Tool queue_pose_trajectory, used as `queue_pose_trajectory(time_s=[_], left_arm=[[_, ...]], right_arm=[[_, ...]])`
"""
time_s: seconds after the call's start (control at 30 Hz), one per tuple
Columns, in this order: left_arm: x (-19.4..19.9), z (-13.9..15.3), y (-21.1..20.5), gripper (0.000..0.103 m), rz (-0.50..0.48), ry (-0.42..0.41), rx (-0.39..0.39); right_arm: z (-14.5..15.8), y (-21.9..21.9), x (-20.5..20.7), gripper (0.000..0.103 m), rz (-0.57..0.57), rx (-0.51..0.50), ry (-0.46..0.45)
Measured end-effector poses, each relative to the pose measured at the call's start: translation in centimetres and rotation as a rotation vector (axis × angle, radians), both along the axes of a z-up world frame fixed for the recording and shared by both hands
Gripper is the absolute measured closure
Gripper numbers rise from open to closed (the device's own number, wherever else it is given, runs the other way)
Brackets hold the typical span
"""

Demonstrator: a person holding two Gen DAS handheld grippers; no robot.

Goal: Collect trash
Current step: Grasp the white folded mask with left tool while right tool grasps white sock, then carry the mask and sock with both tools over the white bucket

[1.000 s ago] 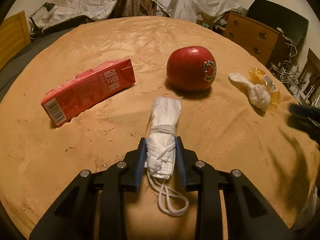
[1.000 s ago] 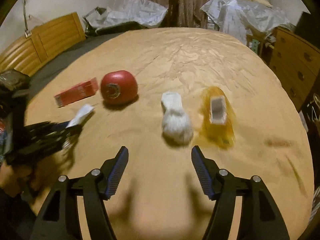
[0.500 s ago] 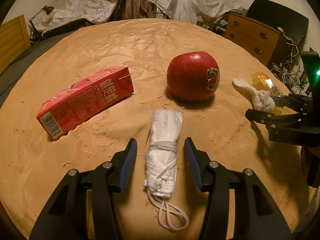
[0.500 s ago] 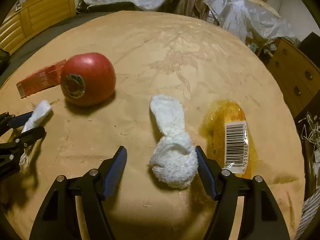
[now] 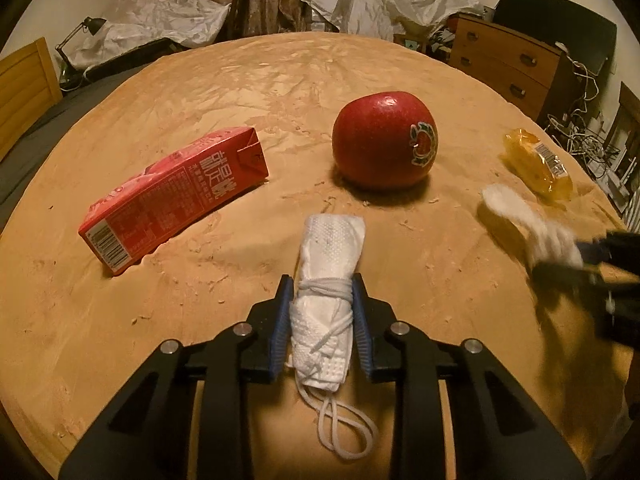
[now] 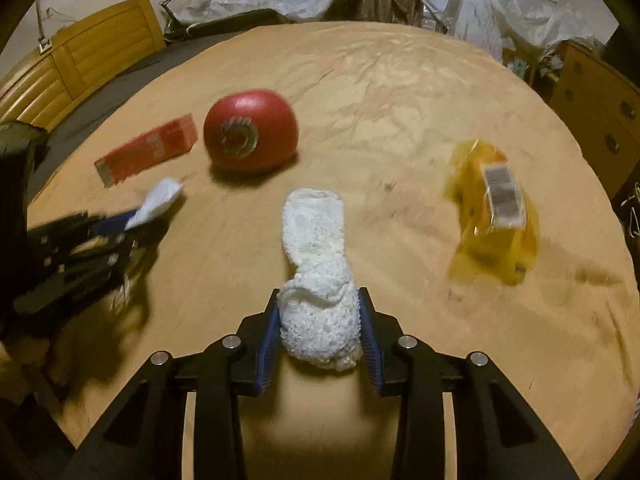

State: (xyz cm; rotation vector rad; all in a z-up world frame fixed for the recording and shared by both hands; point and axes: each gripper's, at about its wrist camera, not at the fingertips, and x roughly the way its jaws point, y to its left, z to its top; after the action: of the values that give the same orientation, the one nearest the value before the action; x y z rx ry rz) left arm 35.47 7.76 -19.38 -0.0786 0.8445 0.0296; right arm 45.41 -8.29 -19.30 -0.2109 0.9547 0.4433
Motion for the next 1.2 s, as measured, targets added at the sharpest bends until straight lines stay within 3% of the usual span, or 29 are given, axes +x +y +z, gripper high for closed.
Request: queue_pose_trajectory(time_s=[0.17, 0.37, 0.57, 0.7, 0.93, 1.2], left_arm=[[0.2, -0.1, -0.6, 0.057, -0.006, -0.001, 0.005], [0.3, -0.1, -0.8, 0.056, -0.004, -0.003, 0.007], [0.0, 0.1, -0.3, 0.077, 0.007, -0.013, 0.003], [-0.9, 0.6, 0.0, 0.077, 0.013, -0.029, -0.005], [-5.2, 4.5, 0.2, 0.078, 0.028, -0.121, -0.024], [-12.9, 9.6, -2.0, 0.077, 0.03, -0.262, -0.01]], right_arm=[[-0.3, 0.4, 0.1, 0.059, 0.011, -0.033, -0.008], [-1.1, 0.6, 0.4, 0.06, 0.018, -0.06, 0.0], [-0.9, 1.0, -0.2, 0.066, 0.001, -0.036, -0.028], [0.1, 0.9, -1.5, 0.067, -0.009, -0.009, -0.06], [4.1, 0.2, -6.3, 0.067, -0.037, 0.079, -0.156], [9.4, -0.7, -15.7, 0.067, -0.077, 0.166, -0.349]])
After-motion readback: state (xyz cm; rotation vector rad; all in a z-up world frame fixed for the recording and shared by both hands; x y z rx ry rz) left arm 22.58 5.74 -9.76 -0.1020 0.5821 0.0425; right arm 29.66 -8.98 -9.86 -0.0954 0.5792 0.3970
